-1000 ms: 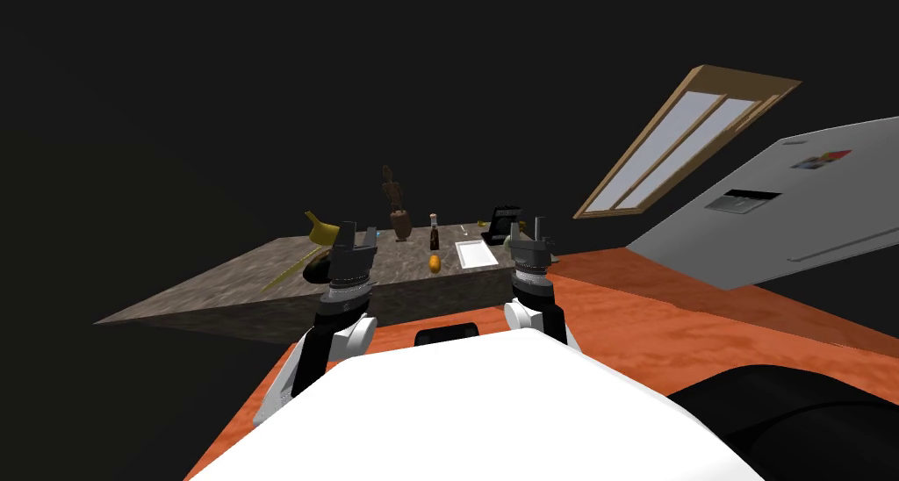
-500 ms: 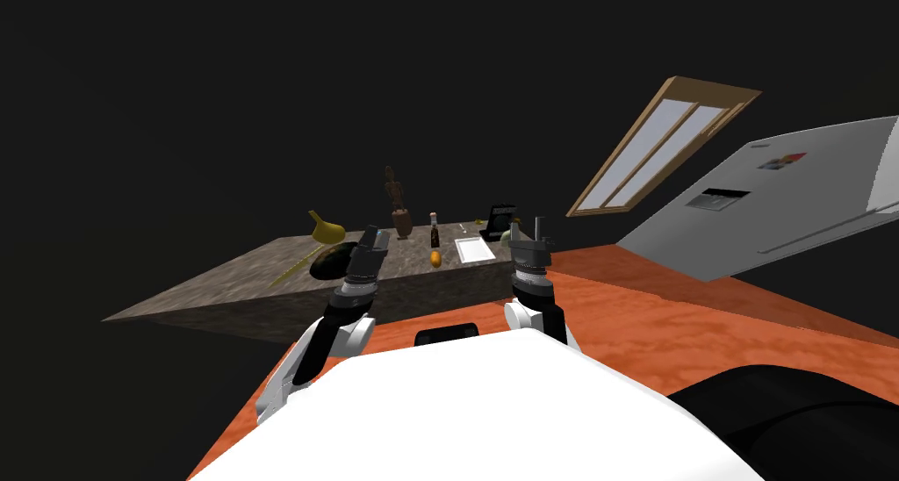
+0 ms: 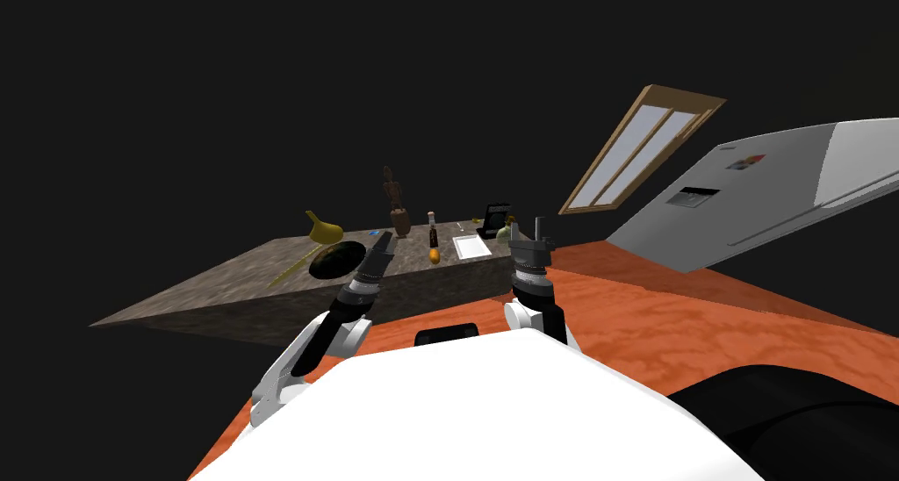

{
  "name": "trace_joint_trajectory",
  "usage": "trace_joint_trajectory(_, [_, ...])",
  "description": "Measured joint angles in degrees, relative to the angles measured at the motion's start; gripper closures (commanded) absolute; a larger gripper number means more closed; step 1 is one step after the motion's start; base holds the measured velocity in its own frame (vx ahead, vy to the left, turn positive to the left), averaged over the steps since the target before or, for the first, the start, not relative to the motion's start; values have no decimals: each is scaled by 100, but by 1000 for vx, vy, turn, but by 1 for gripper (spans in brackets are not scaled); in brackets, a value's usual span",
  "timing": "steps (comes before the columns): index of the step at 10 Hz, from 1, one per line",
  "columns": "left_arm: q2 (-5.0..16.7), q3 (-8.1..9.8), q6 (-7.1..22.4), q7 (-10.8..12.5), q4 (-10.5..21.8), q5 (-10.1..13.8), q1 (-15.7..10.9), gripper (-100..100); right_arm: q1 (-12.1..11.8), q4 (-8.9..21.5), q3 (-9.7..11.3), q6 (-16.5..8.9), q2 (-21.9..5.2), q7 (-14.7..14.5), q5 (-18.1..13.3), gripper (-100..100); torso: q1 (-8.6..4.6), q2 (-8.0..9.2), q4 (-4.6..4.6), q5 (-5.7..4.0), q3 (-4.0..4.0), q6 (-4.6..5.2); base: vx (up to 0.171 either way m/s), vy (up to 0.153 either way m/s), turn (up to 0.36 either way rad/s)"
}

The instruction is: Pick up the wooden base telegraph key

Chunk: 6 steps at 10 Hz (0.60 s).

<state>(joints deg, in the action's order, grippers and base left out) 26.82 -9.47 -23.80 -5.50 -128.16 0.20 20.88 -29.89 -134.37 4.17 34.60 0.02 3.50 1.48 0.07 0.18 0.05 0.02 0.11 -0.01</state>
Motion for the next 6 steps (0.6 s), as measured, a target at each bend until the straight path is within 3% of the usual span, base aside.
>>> trace_joint_trajectory(3, [503,-182,390,6,177,102,-157,-100,0,0,0,0,0,0,0,0,-7,-3,-1,-1,-2,2,-43,-2,-71])
trace_joint_trajectory(6, [1024,-288,566,33,441,218,-192,-100,0,0,0,0,0,0,0,0,-5,-7,-1,-1,-4,-1,-40,-5,-93])
